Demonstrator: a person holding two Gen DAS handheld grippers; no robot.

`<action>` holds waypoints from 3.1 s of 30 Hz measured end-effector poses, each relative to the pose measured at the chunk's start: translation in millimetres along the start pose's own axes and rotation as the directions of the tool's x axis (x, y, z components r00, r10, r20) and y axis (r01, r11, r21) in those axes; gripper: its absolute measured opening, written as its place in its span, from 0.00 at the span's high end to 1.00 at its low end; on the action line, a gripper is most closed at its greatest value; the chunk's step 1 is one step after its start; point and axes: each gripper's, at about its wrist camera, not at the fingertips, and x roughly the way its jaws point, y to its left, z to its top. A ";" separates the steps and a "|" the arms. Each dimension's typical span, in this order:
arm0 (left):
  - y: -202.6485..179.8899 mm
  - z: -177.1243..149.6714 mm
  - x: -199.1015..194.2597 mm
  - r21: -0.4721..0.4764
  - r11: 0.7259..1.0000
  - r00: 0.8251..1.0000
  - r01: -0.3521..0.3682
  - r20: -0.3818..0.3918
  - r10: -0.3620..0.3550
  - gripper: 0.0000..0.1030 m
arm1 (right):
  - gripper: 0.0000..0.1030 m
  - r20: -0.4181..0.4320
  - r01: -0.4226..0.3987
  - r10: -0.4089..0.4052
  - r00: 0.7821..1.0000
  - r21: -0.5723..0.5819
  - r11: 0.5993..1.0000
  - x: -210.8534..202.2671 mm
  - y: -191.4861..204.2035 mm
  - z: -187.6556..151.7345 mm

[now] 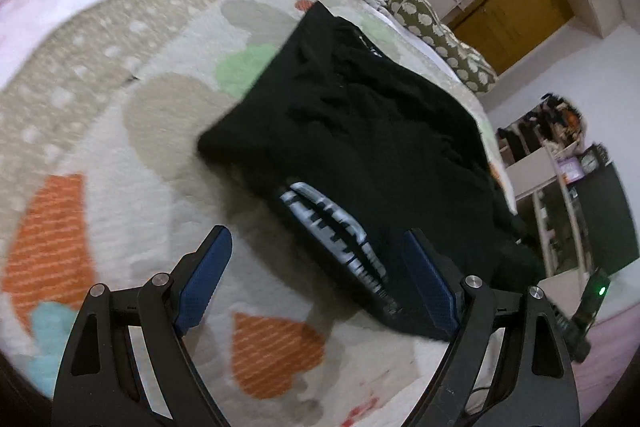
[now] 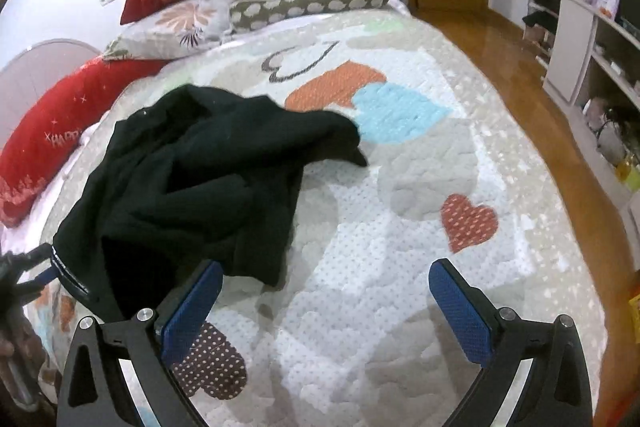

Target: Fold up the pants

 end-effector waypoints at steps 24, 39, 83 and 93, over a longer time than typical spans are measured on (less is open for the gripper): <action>-24.3 6.1 15.2 0.110 0.993 0.998 0.039 0.047 -0.044 0.90 | 0.85 0.078 -0.167 0.167 0.983 -0.006 0.986 33.2 19.7 14.7; 12.7 -42.8 -6.2 0.096 0.995 0.999 -0.035 0.008 0.035 0.89 | 0.52 0.024 -0.005 0.004 1.000 0.022 1.000 -32.0 -47.0 -32.1; -6.0 -59.8 -16.7 0.168 0.976 0.989 -0.141 0.059 0.132 0.89 | 0.64 0.158 0.292 -0.264 0.952 -0.193 0.937 -44.3 -18.3 -12.9; -7.3 -60.3 -20.0 0.171 0.975 0.989 -0.145 0.064 0.136 0.89 | 0.63 0.138 0.283 -0.259 0.956 -0.201 0.938 -41.6 -16.3 -18.9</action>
